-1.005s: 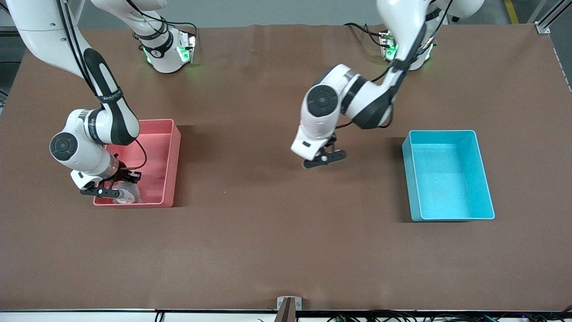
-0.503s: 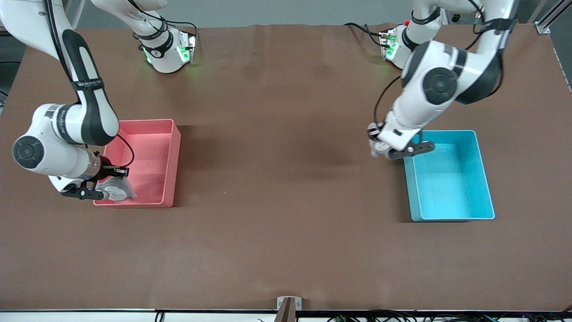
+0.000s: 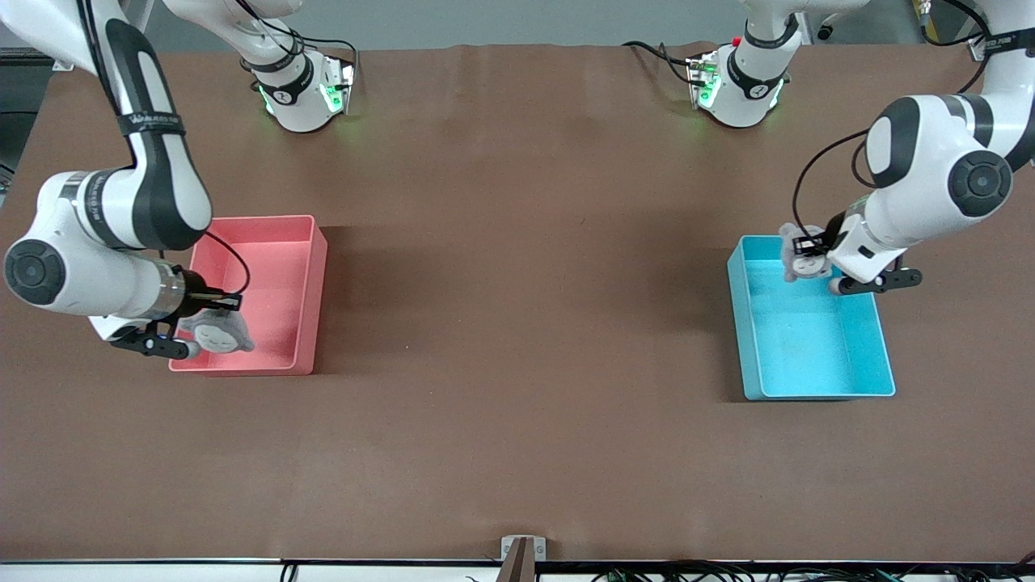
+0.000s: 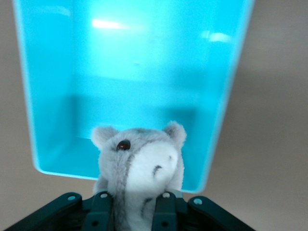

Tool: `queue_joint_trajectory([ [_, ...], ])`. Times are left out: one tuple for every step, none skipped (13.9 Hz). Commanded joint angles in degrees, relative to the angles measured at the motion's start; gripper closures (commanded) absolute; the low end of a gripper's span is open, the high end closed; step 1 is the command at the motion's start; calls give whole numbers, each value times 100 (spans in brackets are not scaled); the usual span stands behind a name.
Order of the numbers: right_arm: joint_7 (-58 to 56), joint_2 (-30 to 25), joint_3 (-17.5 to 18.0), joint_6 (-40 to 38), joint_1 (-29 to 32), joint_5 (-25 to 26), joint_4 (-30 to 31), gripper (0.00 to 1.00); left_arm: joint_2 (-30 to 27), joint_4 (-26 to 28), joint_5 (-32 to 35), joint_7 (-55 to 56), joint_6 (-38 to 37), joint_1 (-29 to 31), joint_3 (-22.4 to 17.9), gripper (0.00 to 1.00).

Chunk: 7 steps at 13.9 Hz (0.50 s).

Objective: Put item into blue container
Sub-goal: 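Carry the Totoro to the blue box while the right gripper grasps another, then release the Totoro in the blue box while the right gripper carries another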

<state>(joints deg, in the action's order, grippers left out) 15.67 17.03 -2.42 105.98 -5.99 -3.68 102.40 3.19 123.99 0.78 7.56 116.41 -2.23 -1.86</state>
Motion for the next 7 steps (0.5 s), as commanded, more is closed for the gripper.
queue_joint_trajectory([
  [1083,-121,-4,-410,-568,-263,-377,100,444,-15,212,-192,538,231,80,96],
  [1461,-121,-13,-411,-787,-360,-466,100,655,-24,220,-289,802,319,80,95],
  [1944,-95,-13,-385,-1042,-422,-562,100,848,-15,212,-377,1030,337,72,95],
  [2375,-86,-13,-341,-1297,-431,-642,100,981,-24,212,-412,1181,389,72,94],
  [2806,-69,-13,-280,-1578,-440,-738,100,1095,-24,220,-421,1278,503,89,93],
  [3167,-42,-22,-166,-1798,-440,-809,100,1210,-15,220,-439,1331,530,98,92],
  [3597,36,-22,113,-2053,-440,-801,100,1306,-7,220,-439,1358,522,89,91],
])
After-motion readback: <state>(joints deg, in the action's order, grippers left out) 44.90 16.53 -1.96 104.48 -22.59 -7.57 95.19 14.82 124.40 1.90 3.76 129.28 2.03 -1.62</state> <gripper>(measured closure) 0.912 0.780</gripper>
